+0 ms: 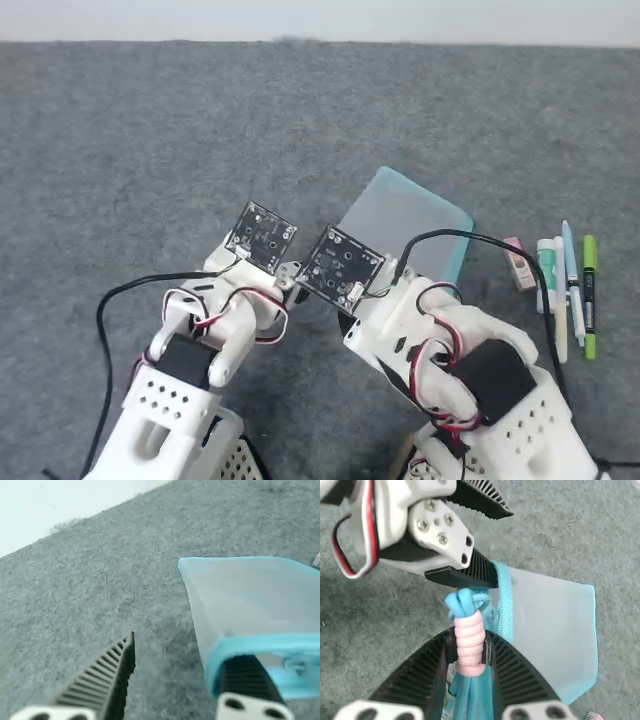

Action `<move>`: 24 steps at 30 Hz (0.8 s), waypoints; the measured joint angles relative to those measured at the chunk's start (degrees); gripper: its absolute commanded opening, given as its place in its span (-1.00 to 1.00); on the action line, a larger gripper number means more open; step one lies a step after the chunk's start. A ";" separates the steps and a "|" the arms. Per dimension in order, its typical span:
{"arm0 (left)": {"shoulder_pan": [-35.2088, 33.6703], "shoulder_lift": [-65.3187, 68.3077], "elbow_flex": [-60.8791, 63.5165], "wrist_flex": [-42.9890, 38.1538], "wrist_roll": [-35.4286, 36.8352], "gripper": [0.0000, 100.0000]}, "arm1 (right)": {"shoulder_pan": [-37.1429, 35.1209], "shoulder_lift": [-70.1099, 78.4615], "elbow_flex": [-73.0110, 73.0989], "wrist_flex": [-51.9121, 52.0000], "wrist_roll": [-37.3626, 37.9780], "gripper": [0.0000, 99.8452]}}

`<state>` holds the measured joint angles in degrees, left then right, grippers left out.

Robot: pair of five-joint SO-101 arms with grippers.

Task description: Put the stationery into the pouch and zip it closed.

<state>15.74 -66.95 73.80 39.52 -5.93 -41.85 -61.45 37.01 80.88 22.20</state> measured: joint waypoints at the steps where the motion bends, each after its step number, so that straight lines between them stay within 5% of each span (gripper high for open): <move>1: 0.00 0.00 0.53 -0.53 0.09 -0.78 | 0.00 0.00 0.00 0.00 0.00 -0.99; 4: 0.18 0.00 2.64 -2.99 0.00 -0.99 | 0.00 0.00 0.00 0.00 0.00 -0.99; 8: 0.09 0.00 5.19 -5.71 0.00 -0.98 | 0.09 0.00 1.58 0.00 0.00 -0.99; 24: -16.88 0.00 5.27 -6.07 9.23 -0.98 | 20.40 10.73 1.76 -7.03 1.14 -0.99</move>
<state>-1.14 -66.95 79.08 33.45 3.30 -21.45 -50.73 38.77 73.85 23.34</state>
